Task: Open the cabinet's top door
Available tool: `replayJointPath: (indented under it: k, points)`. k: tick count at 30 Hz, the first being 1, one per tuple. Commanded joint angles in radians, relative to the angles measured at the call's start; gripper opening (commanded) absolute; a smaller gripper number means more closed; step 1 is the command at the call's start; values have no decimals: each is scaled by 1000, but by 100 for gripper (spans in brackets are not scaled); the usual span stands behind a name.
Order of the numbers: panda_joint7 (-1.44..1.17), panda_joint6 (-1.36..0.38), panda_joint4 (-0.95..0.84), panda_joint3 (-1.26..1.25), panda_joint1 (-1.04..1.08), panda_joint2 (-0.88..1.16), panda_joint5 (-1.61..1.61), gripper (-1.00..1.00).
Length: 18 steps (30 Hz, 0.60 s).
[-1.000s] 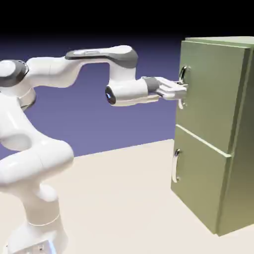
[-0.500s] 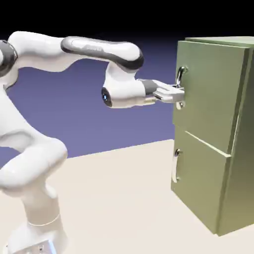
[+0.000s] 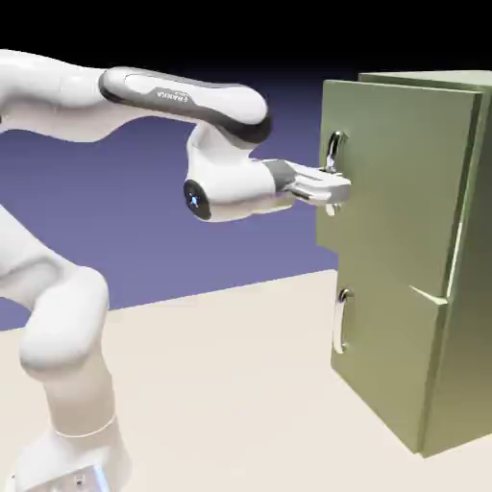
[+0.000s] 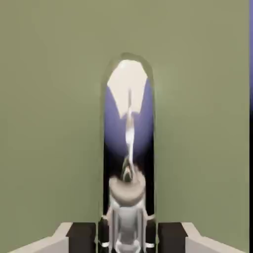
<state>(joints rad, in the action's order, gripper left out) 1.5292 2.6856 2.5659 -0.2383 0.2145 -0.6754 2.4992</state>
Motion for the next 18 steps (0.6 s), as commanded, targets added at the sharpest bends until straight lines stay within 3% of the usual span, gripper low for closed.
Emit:
replayJointPath:
  k: [1, 18]
  points:
    - [26, -14, 16, 25, -18, -13, -43, -100]
    - [392, -377, 195, 432, -107, -203, -782, -100]
